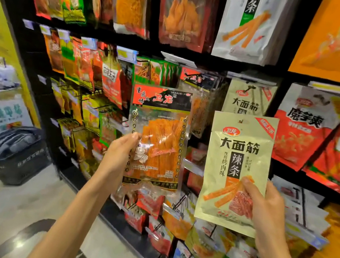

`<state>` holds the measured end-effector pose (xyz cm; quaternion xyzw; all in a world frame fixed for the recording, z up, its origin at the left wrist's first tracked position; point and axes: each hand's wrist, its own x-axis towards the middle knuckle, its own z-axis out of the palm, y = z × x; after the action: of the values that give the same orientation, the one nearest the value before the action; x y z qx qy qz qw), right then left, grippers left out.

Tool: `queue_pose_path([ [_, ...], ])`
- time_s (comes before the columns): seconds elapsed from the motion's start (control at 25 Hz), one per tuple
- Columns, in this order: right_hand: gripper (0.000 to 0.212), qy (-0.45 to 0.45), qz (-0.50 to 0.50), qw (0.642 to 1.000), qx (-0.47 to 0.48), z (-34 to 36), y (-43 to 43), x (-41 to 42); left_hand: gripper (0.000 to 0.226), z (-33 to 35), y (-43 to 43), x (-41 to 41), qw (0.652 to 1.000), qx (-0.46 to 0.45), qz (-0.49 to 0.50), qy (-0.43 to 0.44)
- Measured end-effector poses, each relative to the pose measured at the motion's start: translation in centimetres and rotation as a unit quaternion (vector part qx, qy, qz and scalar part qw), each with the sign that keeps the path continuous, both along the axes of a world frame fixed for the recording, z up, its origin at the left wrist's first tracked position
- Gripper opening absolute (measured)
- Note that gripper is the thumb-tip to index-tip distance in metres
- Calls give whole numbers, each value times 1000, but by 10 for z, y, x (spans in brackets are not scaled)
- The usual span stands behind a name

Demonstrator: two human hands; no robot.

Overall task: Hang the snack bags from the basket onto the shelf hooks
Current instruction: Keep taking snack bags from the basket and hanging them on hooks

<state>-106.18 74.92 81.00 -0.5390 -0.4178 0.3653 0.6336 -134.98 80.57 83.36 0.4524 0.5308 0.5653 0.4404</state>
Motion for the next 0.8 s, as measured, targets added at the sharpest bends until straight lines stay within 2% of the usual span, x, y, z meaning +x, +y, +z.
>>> queue_pose_path([
  [0.08, 16, -7, -24, 1000, 0, 2, 8, -7, 35, 2, 29, -3, 1000, 1, -29, 3],
  [0.2, 16, -12, -67, 998, 5, 6, 20, -24, 25, 8, 72, -7, 997, -5, -72, -18],
  [0.44, 20, -23, -145, 989, 4, 15, 38, -70, 23, 19, 139, -18, 990, -37, -138, -19],
  [0.68, 23, -32, -194, 980, 8, 12, 45, -109, 41, 19, 178, -31, 979, -6, -202, 4],
  [0.76, 34, -30, -211, 977, 9, 12, 49, -116, 39, 22, 184, -33, 976, -9, -219, 2],
  [0.8, 47, -31, -217, 976, 11, 12, 50, -118, 39, 22, 187, -33, 974, -11, -226, -1],
])
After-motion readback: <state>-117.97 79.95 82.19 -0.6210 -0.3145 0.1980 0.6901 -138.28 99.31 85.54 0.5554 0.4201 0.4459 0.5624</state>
